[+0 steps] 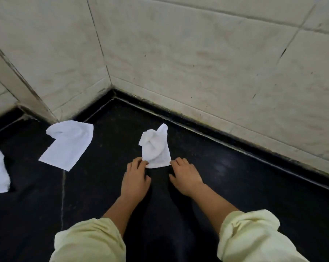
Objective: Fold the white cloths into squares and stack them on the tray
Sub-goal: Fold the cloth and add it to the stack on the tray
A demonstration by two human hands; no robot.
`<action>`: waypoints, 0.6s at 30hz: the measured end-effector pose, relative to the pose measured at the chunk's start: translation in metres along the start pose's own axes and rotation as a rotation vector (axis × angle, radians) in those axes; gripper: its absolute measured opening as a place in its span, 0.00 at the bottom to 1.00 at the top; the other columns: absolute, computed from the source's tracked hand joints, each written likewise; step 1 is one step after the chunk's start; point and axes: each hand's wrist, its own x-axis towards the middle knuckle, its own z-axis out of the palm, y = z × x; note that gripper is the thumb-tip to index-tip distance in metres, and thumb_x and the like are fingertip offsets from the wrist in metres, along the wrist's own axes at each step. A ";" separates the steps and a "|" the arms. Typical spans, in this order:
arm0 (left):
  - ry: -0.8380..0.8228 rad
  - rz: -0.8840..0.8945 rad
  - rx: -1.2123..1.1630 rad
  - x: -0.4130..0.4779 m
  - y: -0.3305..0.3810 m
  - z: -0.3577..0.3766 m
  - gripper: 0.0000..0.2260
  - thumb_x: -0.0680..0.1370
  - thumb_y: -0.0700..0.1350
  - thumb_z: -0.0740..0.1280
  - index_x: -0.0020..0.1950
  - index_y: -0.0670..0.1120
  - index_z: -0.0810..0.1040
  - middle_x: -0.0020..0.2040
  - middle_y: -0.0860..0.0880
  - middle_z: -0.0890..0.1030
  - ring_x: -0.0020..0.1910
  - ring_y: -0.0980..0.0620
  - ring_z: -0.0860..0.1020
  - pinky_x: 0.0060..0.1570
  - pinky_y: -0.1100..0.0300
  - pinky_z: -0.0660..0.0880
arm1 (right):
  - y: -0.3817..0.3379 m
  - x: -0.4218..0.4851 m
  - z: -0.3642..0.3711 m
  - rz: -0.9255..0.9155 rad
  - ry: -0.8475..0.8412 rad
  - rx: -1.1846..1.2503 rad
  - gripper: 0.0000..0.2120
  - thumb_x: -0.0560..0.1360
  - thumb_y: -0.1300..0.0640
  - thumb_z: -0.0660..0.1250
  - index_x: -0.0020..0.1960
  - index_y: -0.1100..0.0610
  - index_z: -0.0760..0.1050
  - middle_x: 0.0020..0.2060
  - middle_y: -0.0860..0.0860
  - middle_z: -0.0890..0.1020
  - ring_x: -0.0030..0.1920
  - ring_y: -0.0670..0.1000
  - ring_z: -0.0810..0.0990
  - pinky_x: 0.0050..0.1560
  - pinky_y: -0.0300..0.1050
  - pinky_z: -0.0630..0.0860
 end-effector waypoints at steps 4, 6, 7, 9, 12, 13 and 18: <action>-0.019 0.136 0.017 0.028 -0.022 -0.001 0.20 0.76 0.45 0.65 0.67 0.47 0.74 0.69 0.51 0.70 0.65 0.50 0.68 0.57 0.54 0.73 | -0.012 0.034 0.000 -0.012 0.009 -0.071 0.18 0.79 0.53 0.61 0.67 0.56 0.67 0.64 0.54 0.71 0.64 0.55 0.68 0.61 0.49 0.66; -0.069 0.171 0.017 0.036 -0.029 -0.002 0.21 0.76 0.47 0.64 0.69 0.48 0.72 0.68 0.53 0.70 0.64 0.52 0.68 0.58 0.56 0.72 | -0.016 0.044 -0.001 -0.057 -0.011 -0.171 0.15 0.78 0.56 0.61 0.63 0.58 0.70 0.61 0.55 0.73 0.62 0.56 0.69 0.59 0.48 0.66; -0.094 0.185 0.018 0.039 -0.032 -0.002 0.21 0.77 0.49 0.64 0.70 0.49 0.71 0.68 0.54 0.70 0.65 0.53 0.68 0.59 0.57 0.71 | -0.018 0.047 -0.001 -0.086 -0.016 -0.234 0.13 0.77 0.58 0.60 0.62 0.59 0.72 0.60 0.55 0.74 0.62 0.56 0.70 0.58 0.48 0.66; -0.126 0.206 0.018 0.045 -0.038 -0.001 0.22 0.77 0.50 0.64 0.71 0.50 0.70 0.68 0.55 0.70 0.65 0.54 0.68 0.60 0.60 0.70 | -0.022 0.055 0.001 -0.142 -0.028 -0.356 0.12 0.78 0.61 0.59 0.60 0.60 0.73 0.60 0.56 0.75 0.62 0.57 0.71 0.60 0.49 0.66; -0.112 0.231 0.009 0.050 -0.041 0.001 0.21 0.76 0.52 0.64 0.69 0.49 0.73 0.66 0.55 0.72 0.64 0.54 0.69 0.58 0.60 0.69 | -0.026 0.061 0.004 -0.168 -0.028 -0.384 0.11 0.78 0.62 0.58 0.58 0.61 0.75 0.58 0.57 0.76 0.61 0.57 0.72 0.59 0.49 0.66; -0.105 0.229 0.007 0.051 -0.041 0.002 0.20 0.76 0.52 0.64 0.67 0.49 0.74 0.65 0.55 0.73 0.63 0.54 0.69 0.57 0.60 0.69 | -0.027 0.063 0.005 -0.130 -0.005 -0.311 0.10 0.78 0.61 0.58 0.56 0.60 0.75 0.56 0.56 0.77 0.60 0.56 0.72 0.57 0.48 0.66; -0.062 0.176 -0.014 0.057 -0.035 0.003 0.11 0.77 0.49 0.65 0.58 0.49 0.78 0.58 0.54 0.76 0.56 0.53 0.72 0.51 0.59 0.70 | -0.023 0.064 -0.001 0.242 0.112 0.428 0.09 0.74 0.54 0.65 0.42 0.60 0.75 0.41 0.52 0.79 0.47 0.53 0.75 0.44 0.47 0.72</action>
